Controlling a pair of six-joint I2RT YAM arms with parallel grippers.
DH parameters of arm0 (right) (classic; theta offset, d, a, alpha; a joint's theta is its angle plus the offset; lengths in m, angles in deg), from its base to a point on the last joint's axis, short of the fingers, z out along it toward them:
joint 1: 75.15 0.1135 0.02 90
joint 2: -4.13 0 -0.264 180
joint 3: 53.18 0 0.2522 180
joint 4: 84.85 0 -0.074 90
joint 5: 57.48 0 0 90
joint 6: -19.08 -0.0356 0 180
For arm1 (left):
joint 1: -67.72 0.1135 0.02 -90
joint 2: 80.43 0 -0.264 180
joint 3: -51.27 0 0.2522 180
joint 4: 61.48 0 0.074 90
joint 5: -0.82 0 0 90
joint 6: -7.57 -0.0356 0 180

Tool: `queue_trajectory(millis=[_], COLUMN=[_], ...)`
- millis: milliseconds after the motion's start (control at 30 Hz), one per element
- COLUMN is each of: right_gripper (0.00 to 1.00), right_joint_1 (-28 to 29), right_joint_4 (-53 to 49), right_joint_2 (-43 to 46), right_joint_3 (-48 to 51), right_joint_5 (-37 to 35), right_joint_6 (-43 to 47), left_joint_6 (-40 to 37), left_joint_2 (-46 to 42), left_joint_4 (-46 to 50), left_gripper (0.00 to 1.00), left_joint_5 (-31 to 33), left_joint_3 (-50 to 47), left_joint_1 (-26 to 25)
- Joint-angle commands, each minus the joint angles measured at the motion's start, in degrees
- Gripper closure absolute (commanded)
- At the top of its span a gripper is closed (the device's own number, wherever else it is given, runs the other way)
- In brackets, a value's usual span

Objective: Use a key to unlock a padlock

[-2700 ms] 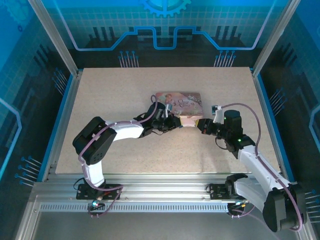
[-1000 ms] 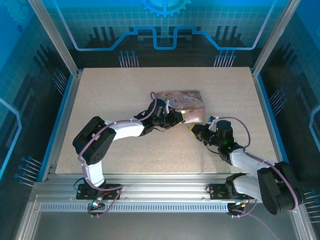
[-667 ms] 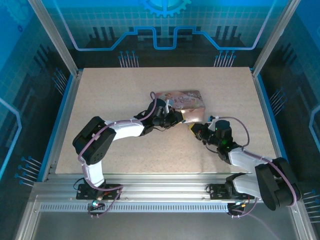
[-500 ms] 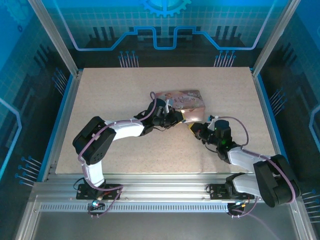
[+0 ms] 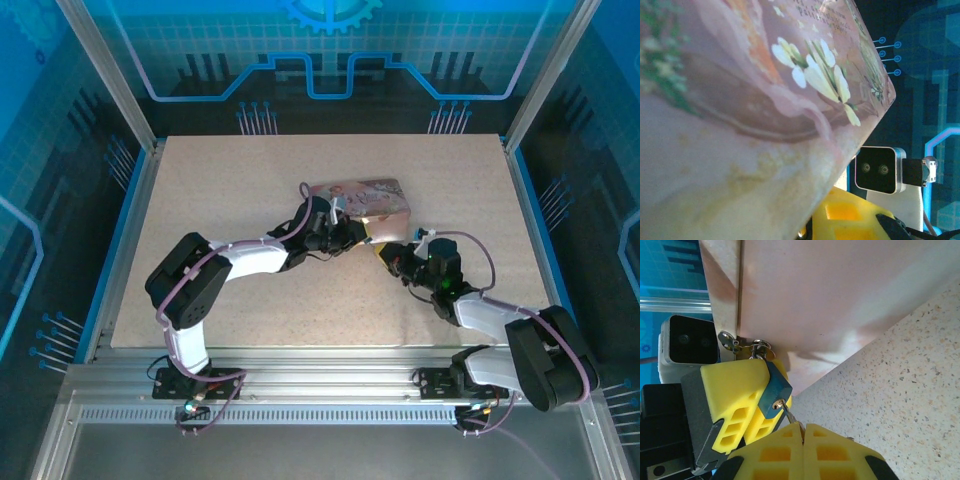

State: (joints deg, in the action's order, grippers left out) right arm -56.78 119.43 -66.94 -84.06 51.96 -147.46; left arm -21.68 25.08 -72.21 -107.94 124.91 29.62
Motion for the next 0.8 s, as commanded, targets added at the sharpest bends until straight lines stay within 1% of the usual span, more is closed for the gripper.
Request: queue_trajectory(millis=[0, 767], right_gripper=[1.0, 1.0], right_joint_1=[0.6, 0.6], right_joint_4=[1.7, 2.6], right_joint_2=[0.0, 1.3], right_joint_3=[-1.7, -1.1], right_joint_5=[-1.3, -2.0], right_joint_6=[-0.2, -0.7], left_joint_6=[1.7, 2.1], left_joint_2=[0.6, 1.4], left_joint_4=[-4.3, -5.0], left_gripper=[0.88, 0.88], left_joint_5=[-1.6, -2.0], left_joint_3=[1.1, 0.9], left_joint_1=[0.3, 0.1])
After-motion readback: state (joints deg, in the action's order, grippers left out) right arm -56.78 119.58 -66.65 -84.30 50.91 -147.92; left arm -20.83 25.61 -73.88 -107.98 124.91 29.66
